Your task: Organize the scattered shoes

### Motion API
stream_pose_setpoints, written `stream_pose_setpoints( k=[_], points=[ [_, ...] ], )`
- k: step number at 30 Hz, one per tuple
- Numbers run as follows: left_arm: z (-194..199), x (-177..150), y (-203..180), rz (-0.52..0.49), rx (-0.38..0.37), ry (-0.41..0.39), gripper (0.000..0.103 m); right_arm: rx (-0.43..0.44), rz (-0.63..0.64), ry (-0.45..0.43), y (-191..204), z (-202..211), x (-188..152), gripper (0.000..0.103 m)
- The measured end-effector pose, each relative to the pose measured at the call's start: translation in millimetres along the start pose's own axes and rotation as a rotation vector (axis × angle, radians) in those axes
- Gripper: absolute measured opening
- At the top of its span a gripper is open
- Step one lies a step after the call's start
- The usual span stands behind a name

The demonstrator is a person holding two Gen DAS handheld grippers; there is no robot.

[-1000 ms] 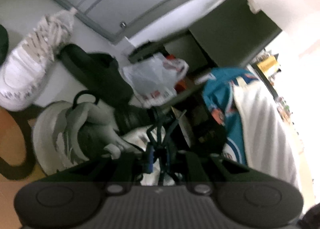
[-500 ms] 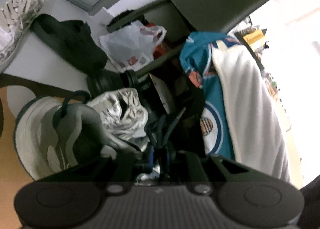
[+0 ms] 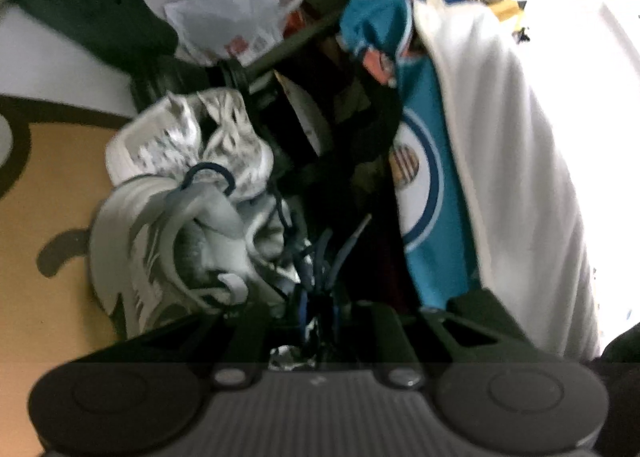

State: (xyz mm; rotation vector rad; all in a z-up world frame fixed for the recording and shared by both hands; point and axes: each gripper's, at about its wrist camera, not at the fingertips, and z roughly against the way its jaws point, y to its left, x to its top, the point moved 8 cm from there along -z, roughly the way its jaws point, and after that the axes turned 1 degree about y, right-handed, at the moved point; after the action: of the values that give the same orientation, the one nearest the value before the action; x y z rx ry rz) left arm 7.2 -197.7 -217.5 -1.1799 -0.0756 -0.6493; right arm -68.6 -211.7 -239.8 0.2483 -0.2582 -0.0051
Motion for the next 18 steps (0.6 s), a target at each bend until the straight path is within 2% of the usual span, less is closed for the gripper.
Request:
stream_pose_setpoints(
  k=[5, 9, 14, 18],
  points=[
    [-1.0, 1.3, 2.9, 0.015, 0.009, -0.015, 0.011, -0.064, -0.041, -0.002, -15.5, -3.7, -1.6, 0.089],
    [3.6, 4.6, 7.0, 0.033, 0.03, -0.037, 0.011, -0.06, -0.087, -0.017, -24.0, -4.2, 1.8, 0.089],
    [5.5, 8.8, 7.3, 0.043, 0.058, -0.062, 0.012, -0.046, -0.072, -0.034, -21.4, -6.2, 6.5, 0.089],
    [-2.9, 6.0, 11.2, 0.065, 0.083, -0.034, 0.013, -0.056, -0.095, -0.017, -23.8, -14.4, 11.0, 0.092]
  ],
)
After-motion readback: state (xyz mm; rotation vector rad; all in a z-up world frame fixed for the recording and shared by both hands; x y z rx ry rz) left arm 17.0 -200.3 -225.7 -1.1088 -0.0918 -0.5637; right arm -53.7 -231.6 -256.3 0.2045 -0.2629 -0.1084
